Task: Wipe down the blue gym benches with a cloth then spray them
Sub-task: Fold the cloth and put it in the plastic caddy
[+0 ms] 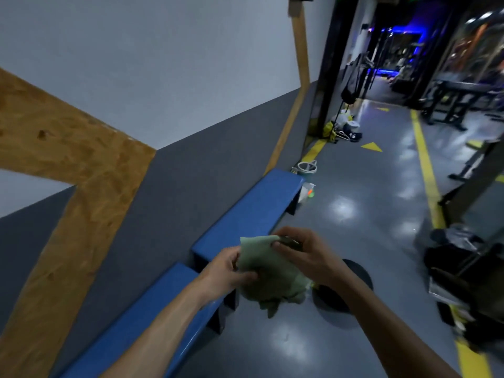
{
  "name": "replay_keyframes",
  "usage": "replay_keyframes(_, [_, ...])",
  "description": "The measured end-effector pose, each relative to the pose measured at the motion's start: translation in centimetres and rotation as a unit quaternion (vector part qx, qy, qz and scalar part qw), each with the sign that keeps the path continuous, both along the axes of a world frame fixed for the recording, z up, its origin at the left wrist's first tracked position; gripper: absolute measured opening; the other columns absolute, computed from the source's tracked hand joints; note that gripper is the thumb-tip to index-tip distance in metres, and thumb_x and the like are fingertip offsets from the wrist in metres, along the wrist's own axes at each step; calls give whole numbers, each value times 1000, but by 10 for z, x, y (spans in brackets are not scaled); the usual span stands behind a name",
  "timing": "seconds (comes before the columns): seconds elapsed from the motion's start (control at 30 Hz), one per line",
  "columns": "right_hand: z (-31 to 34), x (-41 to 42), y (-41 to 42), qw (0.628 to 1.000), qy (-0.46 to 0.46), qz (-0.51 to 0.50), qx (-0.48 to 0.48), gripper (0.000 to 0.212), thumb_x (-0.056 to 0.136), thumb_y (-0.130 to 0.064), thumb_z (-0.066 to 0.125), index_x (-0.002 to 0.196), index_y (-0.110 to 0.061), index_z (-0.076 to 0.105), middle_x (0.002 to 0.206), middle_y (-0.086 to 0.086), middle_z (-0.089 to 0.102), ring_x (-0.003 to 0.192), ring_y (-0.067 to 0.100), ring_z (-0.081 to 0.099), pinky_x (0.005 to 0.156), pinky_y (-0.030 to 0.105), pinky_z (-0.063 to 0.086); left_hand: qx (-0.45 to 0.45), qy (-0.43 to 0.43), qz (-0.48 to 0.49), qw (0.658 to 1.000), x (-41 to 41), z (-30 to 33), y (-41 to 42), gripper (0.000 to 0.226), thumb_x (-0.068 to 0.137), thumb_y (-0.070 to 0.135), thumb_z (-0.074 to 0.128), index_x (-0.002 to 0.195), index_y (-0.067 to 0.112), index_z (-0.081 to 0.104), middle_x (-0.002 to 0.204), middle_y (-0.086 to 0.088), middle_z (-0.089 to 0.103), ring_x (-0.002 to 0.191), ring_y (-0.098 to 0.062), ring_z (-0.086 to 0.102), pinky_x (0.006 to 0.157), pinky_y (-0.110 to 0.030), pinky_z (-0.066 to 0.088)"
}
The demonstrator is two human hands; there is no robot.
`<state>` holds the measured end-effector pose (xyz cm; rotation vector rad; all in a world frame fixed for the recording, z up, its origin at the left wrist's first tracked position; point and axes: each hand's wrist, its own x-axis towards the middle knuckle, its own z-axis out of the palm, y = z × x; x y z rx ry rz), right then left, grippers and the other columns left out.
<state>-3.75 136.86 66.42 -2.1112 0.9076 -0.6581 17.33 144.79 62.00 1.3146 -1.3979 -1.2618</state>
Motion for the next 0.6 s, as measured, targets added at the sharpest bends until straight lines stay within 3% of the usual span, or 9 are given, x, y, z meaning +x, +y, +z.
replay_keyframes(0.07, [-4, -7, -39, 999, 19, -30, -15, 19, 93, -47, 57, 100, -32, 67, 84, -9, 69, 75, 8, 65, 63, 32, 54, 9, -2, -7, 1000, -6, 0, -44, 37, 77, 33, 81, 110, 20, 67, 105, 4, 74, 101, -14, 69, 82, -31, 55])
replay_keyframes(0.2, [-14, -10, -120, 993, 38, -112, -8, 10, 95, -40, 60, 96, -32, 66, 72, -15, 64, 65, -2, 59, 57, 18, 44, 2, 46, -54, 998, -9, -2, -136, 30, 90, 22, 69, 117, 9, 65, 114, -5, 72, 110, -20, 66, 94, -38, 54])
replay_keyframes(0.3, [-16, -12, -182, 985, 15, -151, 77, 13, 92, -45, 64, 102, -38, 65, 83, -9, 69, 75, 4, 65, 64, 28, 55, -6, 81, -80, 993, -4, -2, -208, 27, 94, 13, 63, 118, 3, 63, 114, -12, 71, 110, -27, 66, 92, -38, 54])
replay_keyframes(0.37, [-13, -15, -218, 967, -56, -161, 188, 30, 85, -39, 75, 114, -37, 65, 102, 5, 70, 91, 22, 71, 78, 40, 60, 2, 111, -75, 991, 0, 1, -256, 29, 93, 9, 62, 122, 2, 59, 112, -18, 70, 108, -33, 66, 90, -37, 55])
replay_keyframes(0.47, [-8, -23, -271, 940, -141, -185, 251, 55, 72, -27, 87, 122, -37, 65, 117, 14, 64, 104, 29, 68, 91, 45, 57, 20, 137, -55, 989, 1, 9, -324, 43, 92, 13, 63, 132, 14, 48, 105, -21, 72, 103, -36, 68, 86, -38, 57])
replay_keyframes(0.6, [-5, -29, -346, 941, -132, -242, 196, 49, 78, -20, 82, 117, -44, 67, 118, 3, 64, 104, 16, 67, 80, 23, 52, 6, 133, -71, 989, -5, 9, -407, 59, 92, 20, 65, 139, 45, 39, 109, -16, 72, 107, -25, 67, 94, -33, 53])
